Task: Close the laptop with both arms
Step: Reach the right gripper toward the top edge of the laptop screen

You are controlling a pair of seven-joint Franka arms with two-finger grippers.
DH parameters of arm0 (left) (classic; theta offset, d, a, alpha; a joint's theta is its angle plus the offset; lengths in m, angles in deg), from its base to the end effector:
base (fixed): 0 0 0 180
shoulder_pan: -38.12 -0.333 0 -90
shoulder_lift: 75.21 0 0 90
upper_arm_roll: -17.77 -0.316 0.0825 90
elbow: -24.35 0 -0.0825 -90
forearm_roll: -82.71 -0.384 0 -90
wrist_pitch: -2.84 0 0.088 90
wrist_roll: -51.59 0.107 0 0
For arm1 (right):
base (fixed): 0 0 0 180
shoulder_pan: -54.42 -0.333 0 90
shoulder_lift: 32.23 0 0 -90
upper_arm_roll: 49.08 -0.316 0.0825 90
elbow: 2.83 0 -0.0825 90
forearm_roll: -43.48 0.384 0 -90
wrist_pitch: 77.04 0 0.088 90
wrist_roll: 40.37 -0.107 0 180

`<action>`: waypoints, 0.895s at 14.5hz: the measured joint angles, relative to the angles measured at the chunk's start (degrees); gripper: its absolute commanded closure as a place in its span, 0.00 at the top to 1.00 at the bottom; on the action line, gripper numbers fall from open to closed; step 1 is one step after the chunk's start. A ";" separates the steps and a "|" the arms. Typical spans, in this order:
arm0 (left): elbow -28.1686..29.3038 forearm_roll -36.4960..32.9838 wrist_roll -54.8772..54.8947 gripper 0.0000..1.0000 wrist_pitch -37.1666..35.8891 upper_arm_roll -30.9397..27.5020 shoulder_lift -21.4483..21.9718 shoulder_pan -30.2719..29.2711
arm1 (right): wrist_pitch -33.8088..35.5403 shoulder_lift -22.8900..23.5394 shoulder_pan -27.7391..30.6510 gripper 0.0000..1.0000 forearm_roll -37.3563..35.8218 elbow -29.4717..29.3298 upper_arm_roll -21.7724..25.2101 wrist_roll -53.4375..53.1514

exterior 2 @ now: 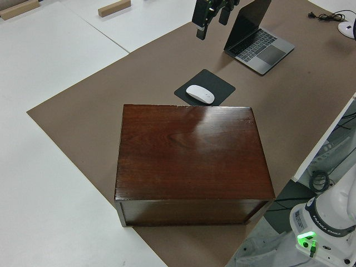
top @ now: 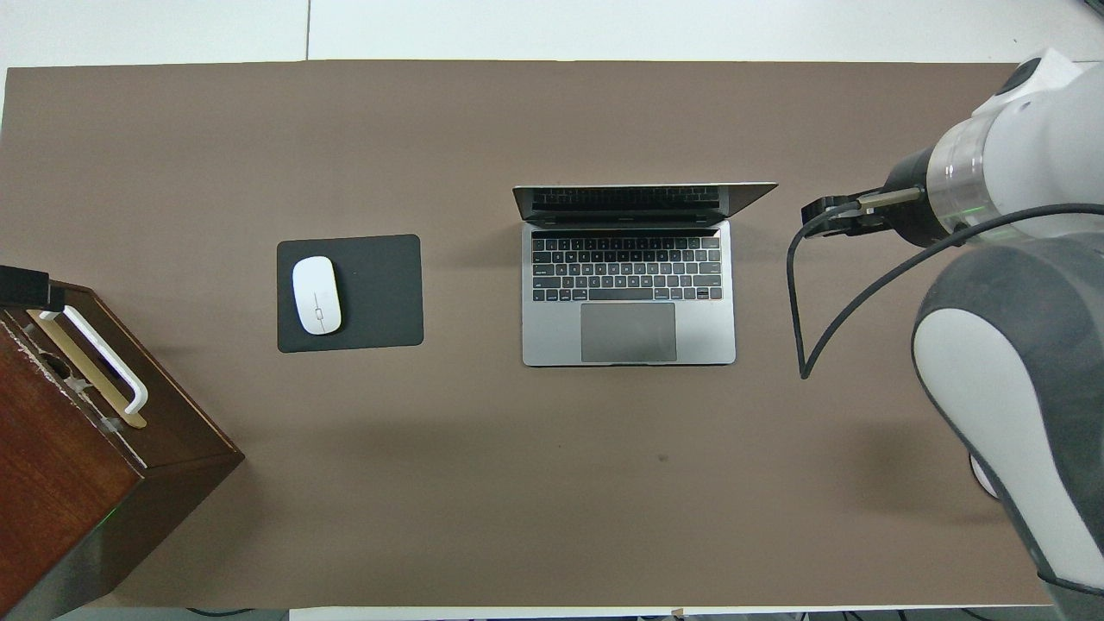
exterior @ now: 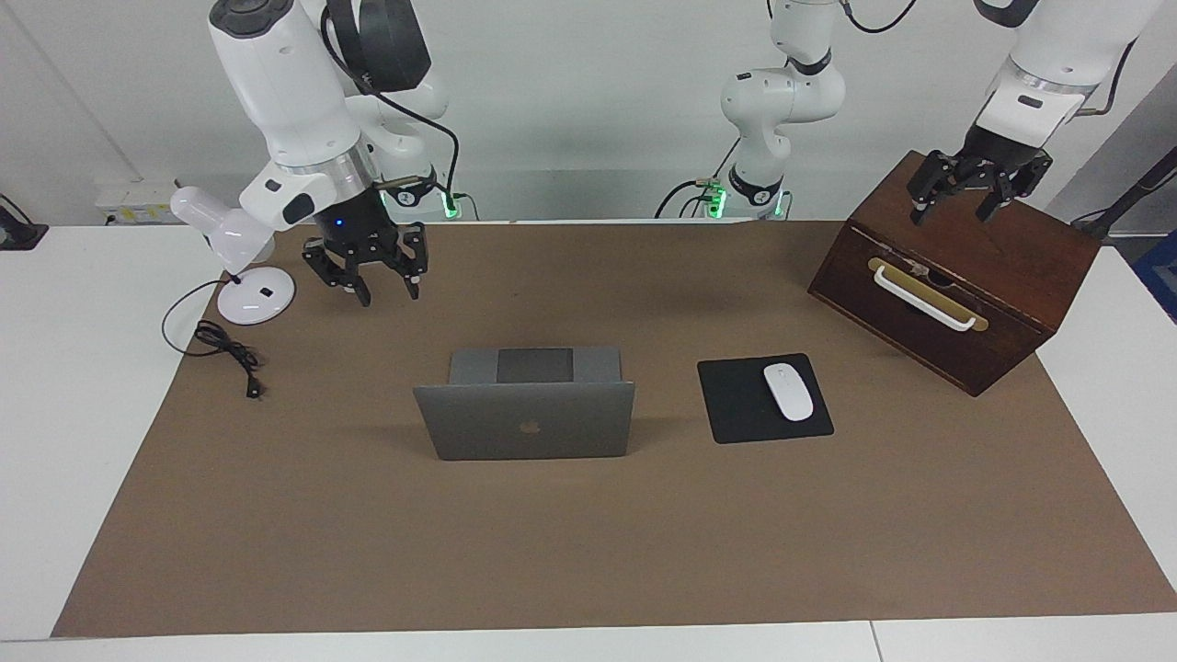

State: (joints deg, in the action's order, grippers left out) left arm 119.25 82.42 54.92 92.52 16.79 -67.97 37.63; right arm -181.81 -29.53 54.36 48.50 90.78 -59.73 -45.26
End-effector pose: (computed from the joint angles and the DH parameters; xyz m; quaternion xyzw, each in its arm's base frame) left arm 0.5139 0.0143 0.6511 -0.9997 0.0162 -0.0175 0.0022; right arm 0.5795 0.1144 0.5925 -0.9952 -0.0422 -0.0669 0.0570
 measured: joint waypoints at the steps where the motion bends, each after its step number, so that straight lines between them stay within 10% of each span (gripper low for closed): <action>1: 0.00 0.00 0.00 1.00 0.00 0.03 0.00 0.00 | -0.35 0.25 0.00 0.00 0.81 -0.25 -0.03 0.30; 13: 0.01 0.00 0.00 1.00 0.00 0.12 0.01 0.05 | -1.27 3.98 -0.21 0.00 1.38 -4.13 -0.14 2.22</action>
State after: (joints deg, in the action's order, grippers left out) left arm 119.26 82.42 54.92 92.53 16.91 -67.96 37.68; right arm -183.08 -25.55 54.16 49.88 86.65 -59.87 -43.04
